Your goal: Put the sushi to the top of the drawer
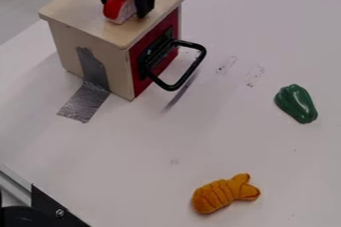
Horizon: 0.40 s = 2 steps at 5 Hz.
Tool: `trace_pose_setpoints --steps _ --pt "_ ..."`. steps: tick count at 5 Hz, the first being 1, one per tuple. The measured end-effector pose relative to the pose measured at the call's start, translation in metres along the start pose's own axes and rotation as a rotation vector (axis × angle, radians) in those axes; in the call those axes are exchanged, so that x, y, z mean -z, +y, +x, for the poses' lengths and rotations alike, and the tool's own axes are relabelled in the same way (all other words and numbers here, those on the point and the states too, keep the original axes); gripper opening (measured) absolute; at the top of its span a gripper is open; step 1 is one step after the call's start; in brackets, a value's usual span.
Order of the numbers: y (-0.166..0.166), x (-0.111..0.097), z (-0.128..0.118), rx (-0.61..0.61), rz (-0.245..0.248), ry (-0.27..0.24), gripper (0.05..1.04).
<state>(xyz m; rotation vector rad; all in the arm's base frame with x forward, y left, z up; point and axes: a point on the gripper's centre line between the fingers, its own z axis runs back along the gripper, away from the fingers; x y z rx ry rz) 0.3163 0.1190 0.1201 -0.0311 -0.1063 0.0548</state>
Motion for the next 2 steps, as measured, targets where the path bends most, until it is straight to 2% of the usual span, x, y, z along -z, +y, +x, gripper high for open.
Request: trace_pose_setpoints --steps 1,2 --pt "-0.004 -0.025 0.001 0.010 -0.034 -0.009 0.999" --pt "-0.009 -0.062 -0.001 0.037 -0.023 -0.067 0.999"
